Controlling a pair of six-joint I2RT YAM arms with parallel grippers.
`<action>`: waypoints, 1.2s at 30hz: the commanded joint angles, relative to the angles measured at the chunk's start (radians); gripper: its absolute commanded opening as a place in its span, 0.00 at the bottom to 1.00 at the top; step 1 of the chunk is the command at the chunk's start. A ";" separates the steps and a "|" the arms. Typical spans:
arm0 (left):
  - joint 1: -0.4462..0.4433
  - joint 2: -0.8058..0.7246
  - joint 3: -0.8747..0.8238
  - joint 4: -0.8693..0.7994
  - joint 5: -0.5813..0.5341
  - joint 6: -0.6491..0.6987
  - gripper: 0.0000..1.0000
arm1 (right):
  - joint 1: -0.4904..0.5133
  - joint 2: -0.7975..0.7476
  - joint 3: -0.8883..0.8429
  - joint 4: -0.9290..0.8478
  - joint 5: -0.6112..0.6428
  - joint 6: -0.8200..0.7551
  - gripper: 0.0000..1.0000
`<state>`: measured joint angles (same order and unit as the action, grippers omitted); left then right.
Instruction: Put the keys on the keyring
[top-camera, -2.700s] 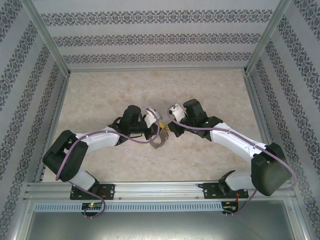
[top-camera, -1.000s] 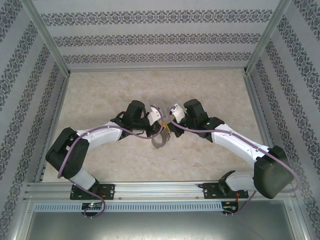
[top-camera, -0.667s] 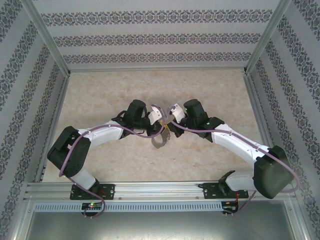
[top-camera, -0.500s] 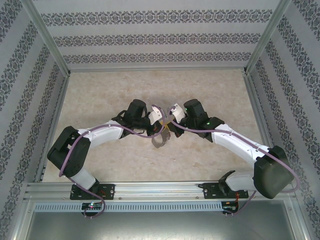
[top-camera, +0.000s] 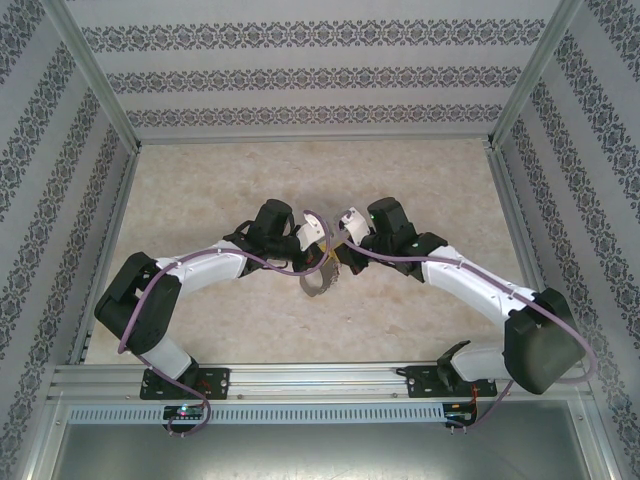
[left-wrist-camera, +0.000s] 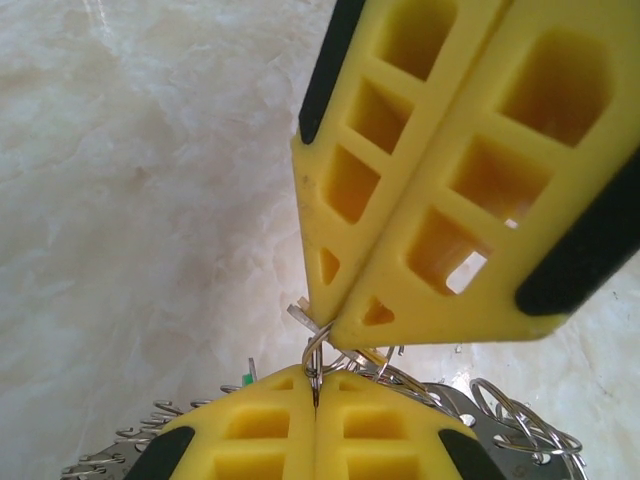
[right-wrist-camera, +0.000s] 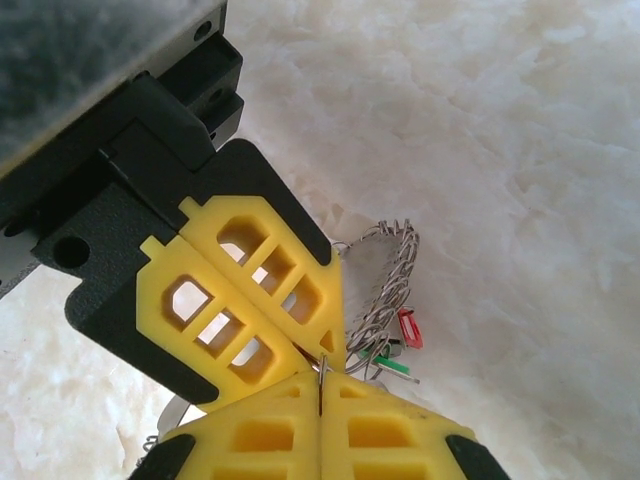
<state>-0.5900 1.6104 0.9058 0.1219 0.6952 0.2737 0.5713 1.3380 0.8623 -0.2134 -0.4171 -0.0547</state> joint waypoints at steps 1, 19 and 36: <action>-0.011 -0.020 0.032 0.040 0.015 0.009 0.00 | -0.001 0.021 0.026 -0.013 -0.042 0.003 0.10; -0.013 -0.038 0.013 0.059 0.002 0.000 0.00 | -0.007 0.030 0.028 -0.024 0.048 0.014 0.00; -0.012 -0.056 -0.098 0.184 -0.045 -0.077 0.04 | -0.027 -0.009 0.012 0.013 0.040 0.066 0.00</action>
<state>-0.5957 1.5902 0.8246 0.2749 0.6426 0.2169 0.5533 1.3579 0.8703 -0.2199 -0.3737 0.0170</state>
